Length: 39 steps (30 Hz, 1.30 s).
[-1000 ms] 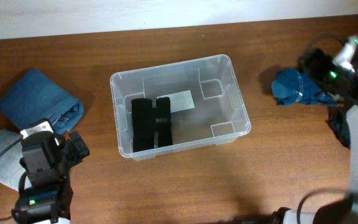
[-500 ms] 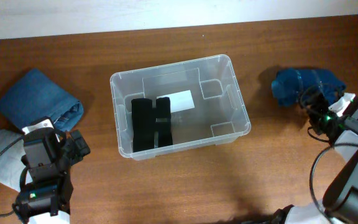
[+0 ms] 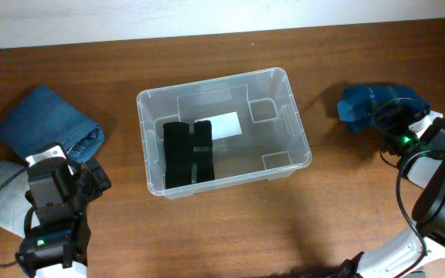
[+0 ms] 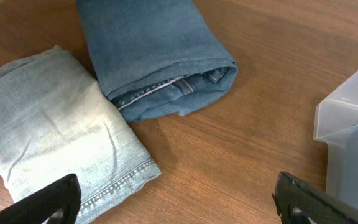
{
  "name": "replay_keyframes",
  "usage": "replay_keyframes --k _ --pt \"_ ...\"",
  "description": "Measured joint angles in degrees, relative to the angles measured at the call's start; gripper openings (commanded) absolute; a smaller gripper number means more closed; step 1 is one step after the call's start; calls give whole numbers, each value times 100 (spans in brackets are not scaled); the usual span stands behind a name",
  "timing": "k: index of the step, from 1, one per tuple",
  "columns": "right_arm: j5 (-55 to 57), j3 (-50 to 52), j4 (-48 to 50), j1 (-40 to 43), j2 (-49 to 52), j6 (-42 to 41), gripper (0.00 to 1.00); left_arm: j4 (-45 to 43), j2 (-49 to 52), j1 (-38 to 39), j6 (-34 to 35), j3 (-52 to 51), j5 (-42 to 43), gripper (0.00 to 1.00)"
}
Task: Pack container
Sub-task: 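Move the right gripper to the dark blue garment and grasp it, then place the dark blue garment beside the black one in the container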
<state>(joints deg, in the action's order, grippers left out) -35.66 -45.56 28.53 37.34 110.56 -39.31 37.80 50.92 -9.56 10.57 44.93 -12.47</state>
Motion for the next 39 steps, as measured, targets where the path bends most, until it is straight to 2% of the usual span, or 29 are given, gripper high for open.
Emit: replay_keyframes --k 1,2,4,11,17,24,28,34,39 --pt "2 -15 35 -17 28 -13 92 -2 0 0 0 0 2 99" --pt "24 -35 50 -42 42 -15 79 -22 0 0 0 0 2 99" --pt "129 -42 15 -96 70 -96 64 -55 0 0 0 0 2 99" --pt "260 -17 22 -210 232 -205 25 -76 0 0 0 0 20 99" --pt "149 -11 94 -212 238 -251 6 -85 0 0 0 0 20 99" --pt "-415 26 35 -214 153 -245 4 -85 0 0 0 0 20 99" --pt "-804 168 -332 -236 -448 -245 4 -87 0 0 0 0 20 99" --pt "-1338 181 -1126 -450 -2452 28 4 -98 0 0 0 0 22 99" --pt "-1561 9 -2328 -1117 -4111 645 4 -96 0 0 0 0 22 99"
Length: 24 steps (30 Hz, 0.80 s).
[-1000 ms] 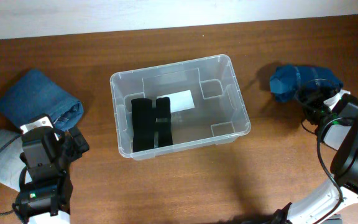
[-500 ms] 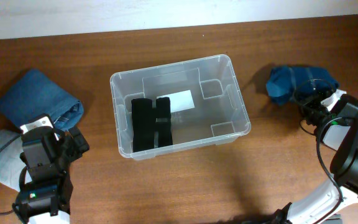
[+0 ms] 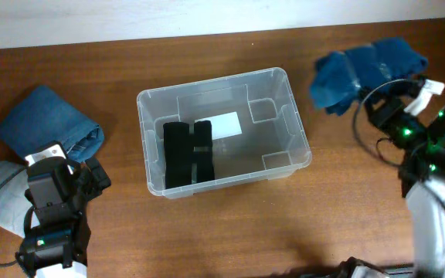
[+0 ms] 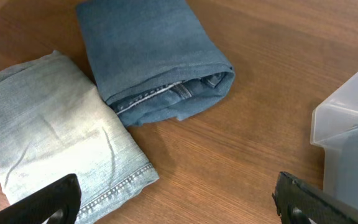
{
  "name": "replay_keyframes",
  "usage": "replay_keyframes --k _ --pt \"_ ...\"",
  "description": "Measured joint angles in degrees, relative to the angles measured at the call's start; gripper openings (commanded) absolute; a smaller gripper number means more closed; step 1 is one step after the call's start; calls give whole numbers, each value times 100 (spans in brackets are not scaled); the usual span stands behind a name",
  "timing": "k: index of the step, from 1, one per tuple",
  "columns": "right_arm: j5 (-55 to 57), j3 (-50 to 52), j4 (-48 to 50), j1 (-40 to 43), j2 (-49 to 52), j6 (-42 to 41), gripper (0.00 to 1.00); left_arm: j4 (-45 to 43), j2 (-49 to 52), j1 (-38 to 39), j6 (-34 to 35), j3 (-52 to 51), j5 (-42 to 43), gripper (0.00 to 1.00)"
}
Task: Pack container
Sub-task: 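Place the dark blue garment beside the black one in the container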
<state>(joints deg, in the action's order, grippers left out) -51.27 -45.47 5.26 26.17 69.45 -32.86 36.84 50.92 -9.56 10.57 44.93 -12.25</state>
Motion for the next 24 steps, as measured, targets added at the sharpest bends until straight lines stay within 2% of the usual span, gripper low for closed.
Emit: replay_keyframes --k 4,10,17,24 --pt "-74 -127 -787 -942 -730 498 4 0 0 0 0 0 0 99" --pt "326 -155 -1650 -2461 -758 1220 4 26 0 0 0 0 22 99" --pt "1504 -323 -2387 -4059 280 2420 4 72 0 0 0 0 37 100" --pt "2688 -1338 -3276 -4424 1731 3318 4 114 0 0 0 0 44 99"
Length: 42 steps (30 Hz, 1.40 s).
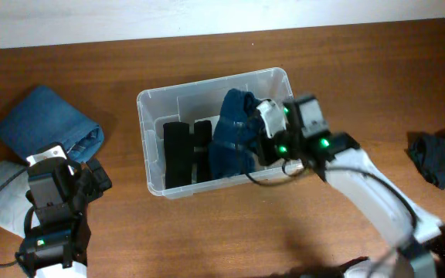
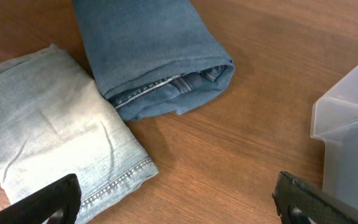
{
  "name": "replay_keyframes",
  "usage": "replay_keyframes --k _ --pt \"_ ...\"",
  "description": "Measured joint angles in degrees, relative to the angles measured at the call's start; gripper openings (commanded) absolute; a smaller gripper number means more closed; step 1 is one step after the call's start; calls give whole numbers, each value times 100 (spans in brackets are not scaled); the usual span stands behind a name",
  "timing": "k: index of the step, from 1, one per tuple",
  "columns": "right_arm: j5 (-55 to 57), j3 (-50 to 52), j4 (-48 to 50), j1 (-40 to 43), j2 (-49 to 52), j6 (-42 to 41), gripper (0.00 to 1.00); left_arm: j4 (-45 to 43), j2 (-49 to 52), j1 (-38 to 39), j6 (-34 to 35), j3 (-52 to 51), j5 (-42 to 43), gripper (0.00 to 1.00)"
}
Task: Pack container
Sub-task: 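Place the dark blue garment beside the black one in the container, then grasp the remaining black garment on the right with the right gripper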
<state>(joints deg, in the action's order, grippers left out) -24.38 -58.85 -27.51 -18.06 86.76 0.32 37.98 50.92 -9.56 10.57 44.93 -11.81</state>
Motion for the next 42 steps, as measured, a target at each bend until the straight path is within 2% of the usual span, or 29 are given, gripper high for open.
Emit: replay_keyframes --k 8,9,10,11,12,19,27,30,33,34,38,42 --pt "730 -970 -1034 2 1095 1058 4 0 0 0 0 0 -2 99" --pt "811 -1036 -1086 2 1161 1132 7 0 0 0 0 0 -2 99" --pt "887 -1084 -1110 2 1204 1198 44 0 0 0 0 0 -2 99" --pt "1005 -1123 -1137 2 1237 1220 77 0 0 0 0 0 -2 99" --pt "1139 -1150 -1150 2 1252 1270 97 0 0 0 0 0 -2 99" --pt "2745 -1805 -1602 -26 1257 881 98 4 0 0 0 0 -2 99" --pt "3344 -2420 -1902 -11 857 710 99 2 0 0 0 0 -2 99" --pt "3585 -2465 -1989 192 332 162 99 2 0 0 0 0 0 99" --pt "3593 -2518 -2350 957 -57 -807 99 2 0 0 0 0 0 99" --pt "3519 -2531 -2487 1574 -192 -1207 99 2 0 0 0 0 0 99" --pt "2911 -2531 -2599 3246 -256 -1777 98 4 0 0 0 0 -2 99" --pt "2225 -2461 -2601 5029 -131 -1958 98 2 0 0 0 0 -2 99"
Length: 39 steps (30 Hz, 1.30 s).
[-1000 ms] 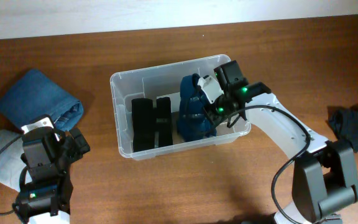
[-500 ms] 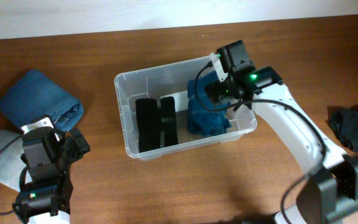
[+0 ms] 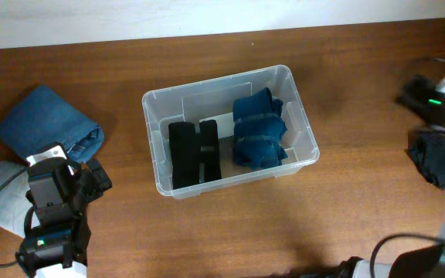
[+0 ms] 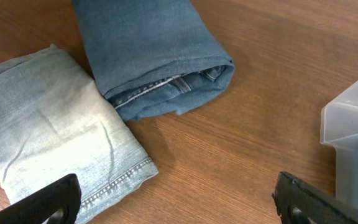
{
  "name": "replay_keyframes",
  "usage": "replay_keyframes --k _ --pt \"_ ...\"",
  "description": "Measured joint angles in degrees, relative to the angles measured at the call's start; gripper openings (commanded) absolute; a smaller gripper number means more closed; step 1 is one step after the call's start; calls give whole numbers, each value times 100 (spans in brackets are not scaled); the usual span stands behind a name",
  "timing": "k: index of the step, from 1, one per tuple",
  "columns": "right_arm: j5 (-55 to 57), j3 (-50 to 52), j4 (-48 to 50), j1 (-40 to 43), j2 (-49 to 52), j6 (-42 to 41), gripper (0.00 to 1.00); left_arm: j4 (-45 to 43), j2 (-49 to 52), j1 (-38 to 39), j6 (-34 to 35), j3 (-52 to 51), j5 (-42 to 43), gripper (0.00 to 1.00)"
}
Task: Pack container
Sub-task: 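Grasp the remaining black garment on the right with the right gripper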
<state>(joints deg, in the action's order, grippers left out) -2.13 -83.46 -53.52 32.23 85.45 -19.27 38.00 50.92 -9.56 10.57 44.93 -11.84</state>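
The clear plastic container [image 3: 151, 139] stands mid-table. Inside it, folded black garments [image 3: 194, 153] fill the left part and folded dark blue jeans [image 3: 259, 130] lie in the right part. Its corner [image 4: 353, 121] shows at the right of the left wrist view. Mid-blue folded jeans [image 4: 154, 56] and pale folded jeans [image 4: 48, 137] lie on the table at the left. My left gripper [image 4: 179, 205] hangs open over bare wood beside them, holding nothing. My right gripper [image 3: 422, 93] is a blur at the far right edge, above a dark blue garment [image 3: 431, 158].
The wooden table's back edge meets a white wall. The mid-blue jeans [image 3: 49, 123] and pale jeans lie just beyond my left arm [image 3: 52, 216]. Bare wood lies in front of the container.
The dark blue jeans, then hanging from my right gripper over the container, now lie inside its right part. My right arm is now at the far right. The container sits slightly further right.
My right gripper was first at a blue garment on the table's right. It then held it up at the back right, later over the container, and the garment now lies packed beside the black ones. My left arm stayed open by the left jeans throughout.
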Motion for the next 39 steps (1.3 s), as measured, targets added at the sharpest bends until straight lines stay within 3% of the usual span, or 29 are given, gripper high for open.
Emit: replay_keyframes --k 4,9,25,27,30,32,37,39 --pt "-404 238 339 1287 339 11 98 -2 0 0 0 0 2 99" --pt "-1078 308 828 2184 1147 367 98 0 0 0 0 0 2 99" --pt "-2422 345 1539 2726 3226 1029 97 0 225 0 0 0 0 99" --pt "-2481 345 1646 2728 3230 1062 86 0 234 0 0 0 0 99" --pt "-2498 345 1707 2728 3261 1093 49 0 234 0 0 0 0 99" --pt "-2503 348 1731 2732 3287 1088 35 0 234 0 0 0 0 99" --pt "-2651 356 1757 2730 3314 1095 8 -4 234 0 0 0 0 99" --pt "-2811 356 1768 2730 3314 1093 4 -7 234 0 0 0 0 99"
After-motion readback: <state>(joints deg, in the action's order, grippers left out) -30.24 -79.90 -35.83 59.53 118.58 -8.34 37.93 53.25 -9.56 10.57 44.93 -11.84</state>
